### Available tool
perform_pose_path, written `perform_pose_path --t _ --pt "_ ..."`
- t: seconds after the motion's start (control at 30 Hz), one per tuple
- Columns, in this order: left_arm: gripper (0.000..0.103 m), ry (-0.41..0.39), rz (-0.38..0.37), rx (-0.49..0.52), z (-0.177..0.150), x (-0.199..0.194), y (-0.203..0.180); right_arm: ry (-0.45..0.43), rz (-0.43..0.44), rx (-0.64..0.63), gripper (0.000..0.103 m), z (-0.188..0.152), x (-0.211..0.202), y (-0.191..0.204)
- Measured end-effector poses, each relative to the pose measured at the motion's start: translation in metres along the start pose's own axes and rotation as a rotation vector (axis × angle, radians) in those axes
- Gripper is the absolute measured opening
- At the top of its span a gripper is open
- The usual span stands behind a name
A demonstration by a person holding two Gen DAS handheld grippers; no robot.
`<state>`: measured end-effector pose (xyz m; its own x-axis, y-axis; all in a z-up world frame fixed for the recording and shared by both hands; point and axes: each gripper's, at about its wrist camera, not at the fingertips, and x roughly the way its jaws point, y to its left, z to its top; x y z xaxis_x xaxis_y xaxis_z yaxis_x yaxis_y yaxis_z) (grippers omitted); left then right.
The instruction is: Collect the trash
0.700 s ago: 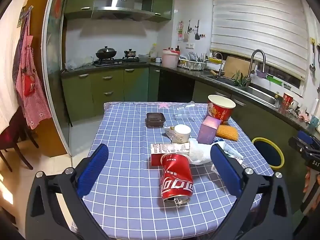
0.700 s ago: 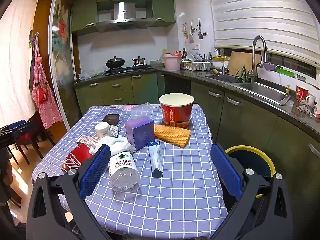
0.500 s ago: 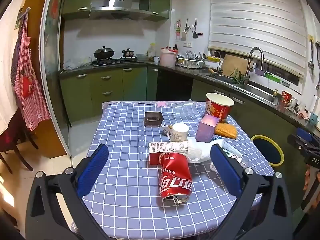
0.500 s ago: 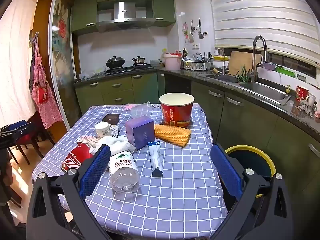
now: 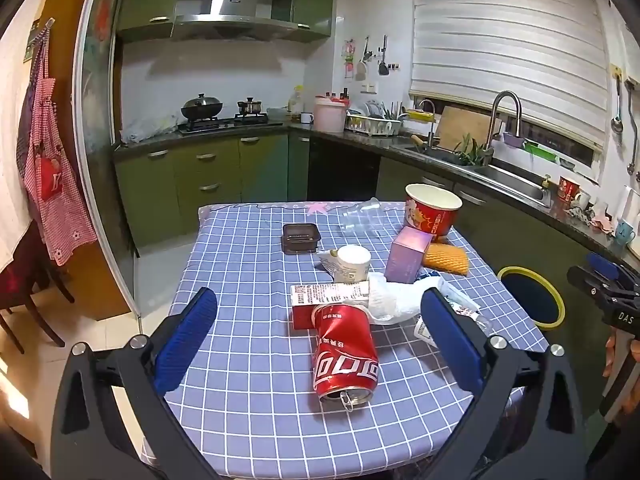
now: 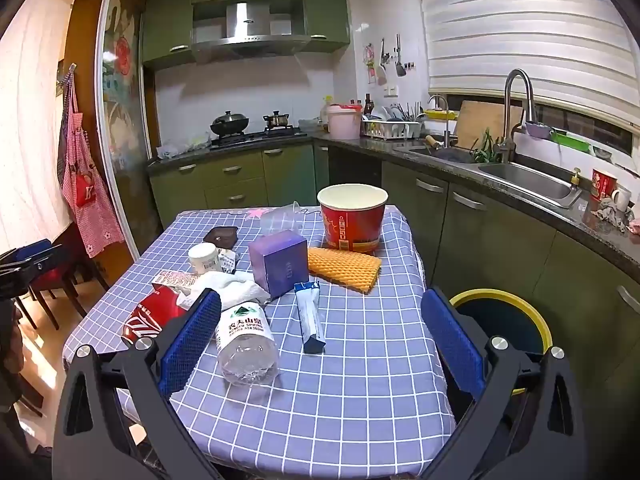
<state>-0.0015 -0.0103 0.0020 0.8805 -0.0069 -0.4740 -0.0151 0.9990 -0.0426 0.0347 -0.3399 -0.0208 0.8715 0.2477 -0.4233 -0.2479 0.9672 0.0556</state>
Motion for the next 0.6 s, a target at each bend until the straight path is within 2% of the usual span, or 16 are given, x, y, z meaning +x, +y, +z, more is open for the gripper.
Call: perform_pose_path --t 0.6 --pt "0.097 -0.003 -0.012 0.01 -0.0021 0.0035 -0.0049 0.004 0.003 0.002 0.099 -0.0002 0.0025 0.0017"
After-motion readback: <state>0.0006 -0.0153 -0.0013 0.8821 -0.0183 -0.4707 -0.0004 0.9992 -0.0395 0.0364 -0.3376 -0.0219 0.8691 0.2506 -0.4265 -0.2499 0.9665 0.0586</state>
